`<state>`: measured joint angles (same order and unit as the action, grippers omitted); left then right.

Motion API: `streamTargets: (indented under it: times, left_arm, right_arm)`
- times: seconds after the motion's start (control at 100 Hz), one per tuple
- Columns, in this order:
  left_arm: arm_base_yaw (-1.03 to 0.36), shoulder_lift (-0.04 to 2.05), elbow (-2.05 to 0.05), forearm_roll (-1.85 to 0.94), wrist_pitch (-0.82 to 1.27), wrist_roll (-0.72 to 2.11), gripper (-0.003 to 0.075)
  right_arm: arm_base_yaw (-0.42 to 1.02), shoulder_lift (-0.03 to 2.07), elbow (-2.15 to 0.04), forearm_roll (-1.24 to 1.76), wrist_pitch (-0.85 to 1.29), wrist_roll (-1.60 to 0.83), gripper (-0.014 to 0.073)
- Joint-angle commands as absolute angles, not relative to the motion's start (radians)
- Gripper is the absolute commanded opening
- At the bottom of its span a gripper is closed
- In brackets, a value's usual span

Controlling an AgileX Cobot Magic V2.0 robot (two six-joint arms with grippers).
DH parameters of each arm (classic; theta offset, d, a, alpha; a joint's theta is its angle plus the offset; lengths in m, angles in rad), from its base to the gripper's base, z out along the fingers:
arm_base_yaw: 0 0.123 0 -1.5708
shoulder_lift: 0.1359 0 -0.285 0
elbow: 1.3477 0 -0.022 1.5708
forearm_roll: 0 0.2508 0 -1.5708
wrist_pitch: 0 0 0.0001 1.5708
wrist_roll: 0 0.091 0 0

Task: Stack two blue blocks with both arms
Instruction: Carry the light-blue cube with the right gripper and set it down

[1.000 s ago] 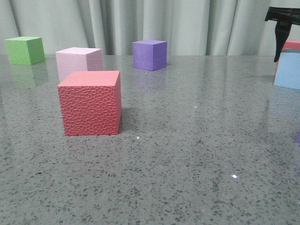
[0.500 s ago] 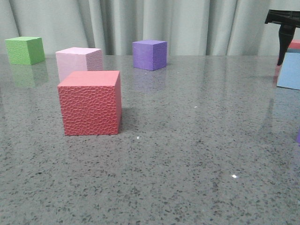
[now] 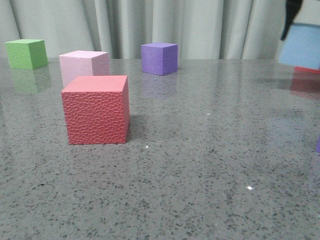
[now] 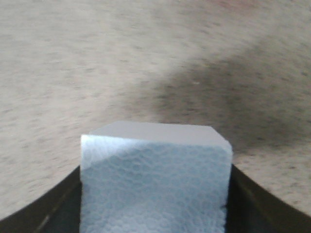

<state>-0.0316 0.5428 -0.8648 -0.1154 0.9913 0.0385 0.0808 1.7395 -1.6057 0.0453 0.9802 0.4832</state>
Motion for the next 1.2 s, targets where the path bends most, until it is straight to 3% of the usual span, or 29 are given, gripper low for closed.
streamTargets:
  times: [0.0,0.57,1.19]
  left_arm:
    - [-0.034,0.555,-0.897,-0.134,0.933,0.037,0.0620]
    - [-0.034,0.555,-0.897,-0.134,0.933,0.037,0.0620]
    - [-0.034,0.555,-0.897,-0.134,0.933,0.037,0.0620]
  right_arm:
    - [0.120,1.684,-1.667,0.060,0.965,0.463,0.0321]
    - [0.399,1.793,-1.826,0.061,1.000,0.463,0.0321]
    - [0.476,1.907,-1.873,0.041,1.048,0.458,0.0321]
